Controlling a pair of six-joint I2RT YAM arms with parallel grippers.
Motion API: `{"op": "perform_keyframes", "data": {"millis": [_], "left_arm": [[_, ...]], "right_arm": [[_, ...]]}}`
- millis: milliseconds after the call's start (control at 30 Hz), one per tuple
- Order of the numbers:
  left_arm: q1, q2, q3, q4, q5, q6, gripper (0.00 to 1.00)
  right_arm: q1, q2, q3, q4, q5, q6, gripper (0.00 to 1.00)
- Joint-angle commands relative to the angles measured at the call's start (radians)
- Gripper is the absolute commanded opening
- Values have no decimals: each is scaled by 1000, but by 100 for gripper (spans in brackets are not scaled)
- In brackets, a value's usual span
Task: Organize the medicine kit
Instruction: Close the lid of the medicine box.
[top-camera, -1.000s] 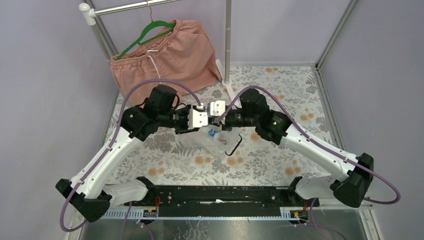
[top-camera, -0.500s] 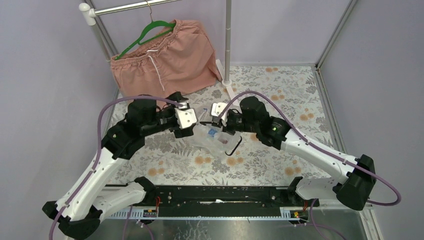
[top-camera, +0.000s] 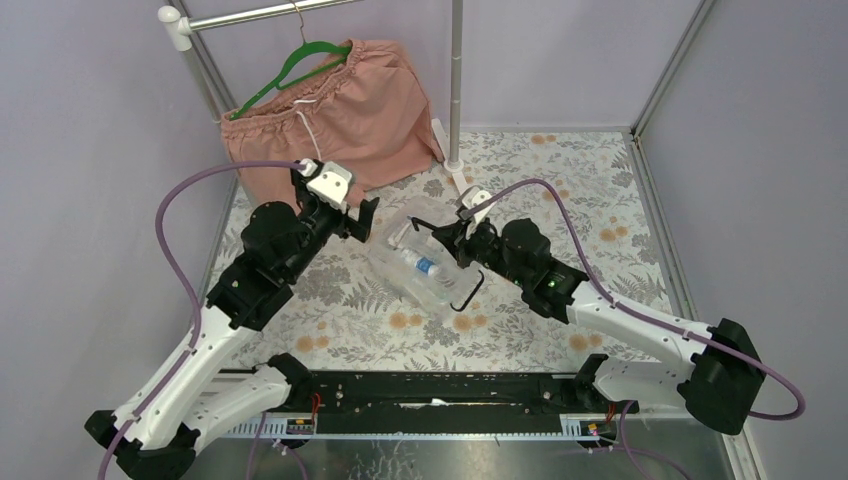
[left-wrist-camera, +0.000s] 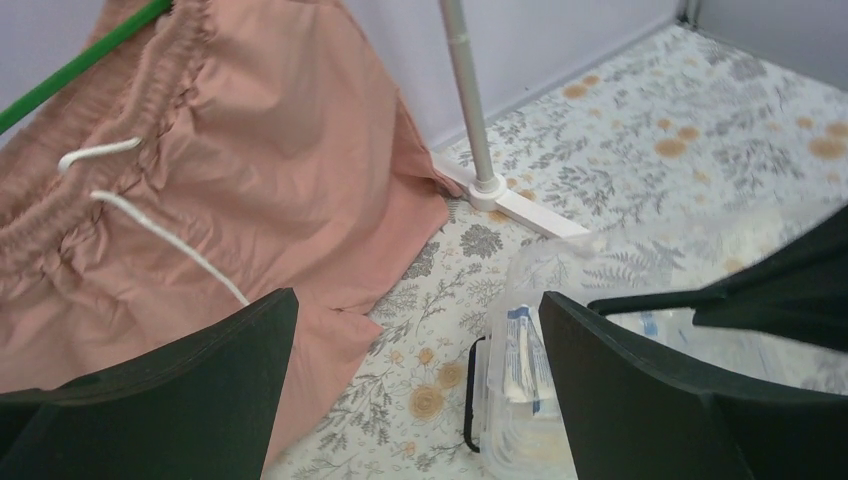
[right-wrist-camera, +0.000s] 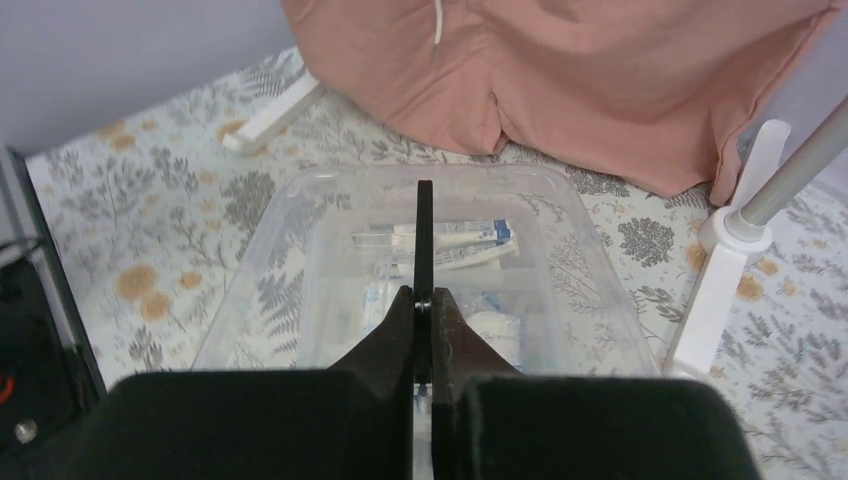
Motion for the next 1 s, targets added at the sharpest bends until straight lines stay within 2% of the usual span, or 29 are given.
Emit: {"op": "perform_keyframes", "data": {"millis": [0,400,733,967], "left_arm": [[-4,1,-11,111,-161,-141,99],[-2,50,7,33,-263,-352,99],[6,71,1,19,-232,-351,99],[9,73,-5,15,-225,-353,99]], "right_arm": [[1,-15,-31,274,91,165,0],[1,95,-52,385,133,102,0],[0,148,-81,421,50,94,0],[1,138,-101,385,-25,64,0]]}}
